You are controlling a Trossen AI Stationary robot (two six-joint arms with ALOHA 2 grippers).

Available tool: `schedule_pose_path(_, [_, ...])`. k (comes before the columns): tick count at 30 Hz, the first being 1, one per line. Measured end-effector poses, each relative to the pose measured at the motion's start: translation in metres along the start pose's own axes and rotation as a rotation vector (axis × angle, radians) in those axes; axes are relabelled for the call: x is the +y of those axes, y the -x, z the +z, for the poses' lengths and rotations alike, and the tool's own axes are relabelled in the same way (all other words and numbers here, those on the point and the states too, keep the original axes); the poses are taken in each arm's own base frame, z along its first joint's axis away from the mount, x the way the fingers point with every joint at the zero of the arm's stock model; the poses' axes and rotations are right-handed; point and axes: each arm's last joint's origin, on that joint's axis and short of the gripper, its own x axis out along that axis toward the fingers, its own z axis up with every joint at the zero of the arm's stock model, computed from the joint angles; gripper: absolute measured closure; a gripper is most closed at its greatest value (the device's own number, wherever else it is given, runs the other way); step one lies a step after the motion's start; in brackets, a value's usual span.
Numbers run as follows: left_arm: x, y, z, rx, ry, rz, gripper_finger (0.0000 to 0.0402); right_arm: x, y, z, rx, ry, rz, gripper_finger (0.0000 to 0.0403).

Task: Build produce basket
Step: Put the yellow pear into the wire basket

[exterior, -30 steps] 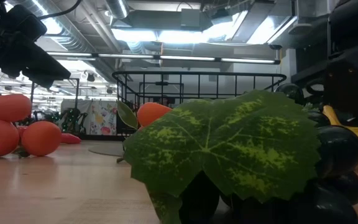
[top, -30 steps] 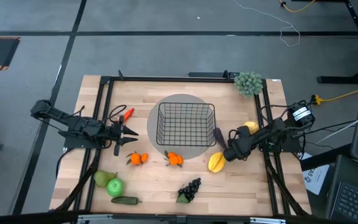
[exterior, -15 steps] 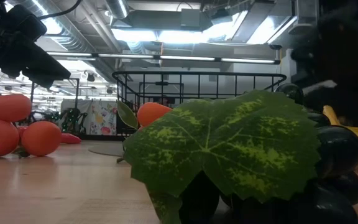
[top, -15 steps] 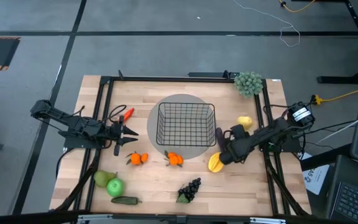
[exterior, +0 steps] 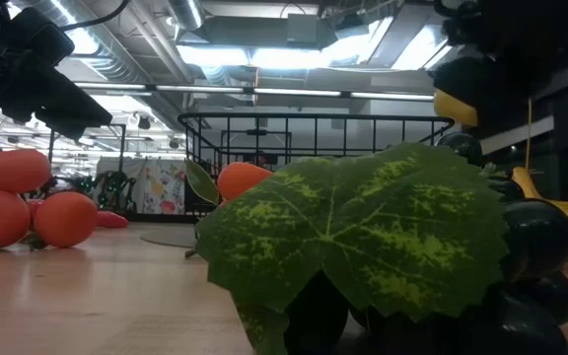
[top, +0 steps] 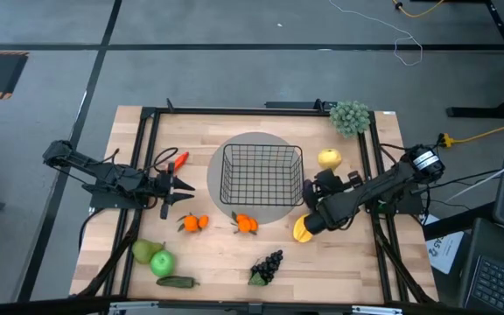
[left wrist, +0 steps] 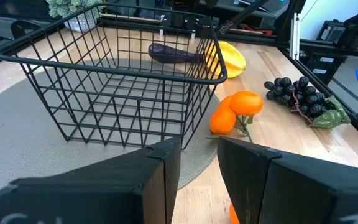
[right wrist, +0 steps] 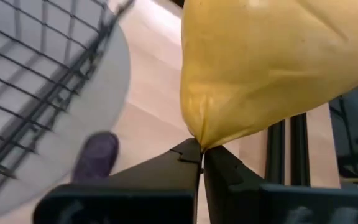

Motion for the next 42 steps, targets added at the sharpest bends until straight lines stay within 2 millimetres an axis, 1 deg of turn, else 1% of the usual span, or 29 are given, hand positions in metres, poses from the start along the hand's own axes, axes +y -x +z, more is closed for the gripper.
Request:
schedule_pose_path(13, [0.000, 0.000, 0.000, 0.000, 0.000, 0.000, 0.0305, 0.006, 0.025, 0.029, -0.246, 0.054, 0.112, 0.0403])
schedule_pose_path(17, [0.000, 0.000, 0.000, 0.000, 0.000, 0.000, 0.0305, 0.007, 0.034, 0.038, -0.307, 0.040, 0.142, 0.0403])
schedule_pose_path(26, [0.000, 0.000, 0.000, 0.000, 0.000, 0.000, 0.0305, 0.015, 0.058, 0.062, -0.409, 0.129, 0.221, 0.0403])
schedule_pose_path(31, [0.000, 0.000, 0.000, 0.000, 0.000, 0.000, 0.0305, 0.022, 0.069, 0.073, -0.484, 0.151, 0.254, 0.0403])
schedule_pose_path(36, [0.000, 0.000, 0.000, 0.000, 0.000, 0.000, 0.0305, 0.034, 0.070, 0.084, -0.507, 0.172, 0.284, 0.0403])
schedule_pose_path(42, [0.000, 0.000, 0.000, 0.000, 0.000, 0.000, 0.0305, 0.049, 0.067, 0.103, -0.509, 0.216, 0.346, 0.0403])
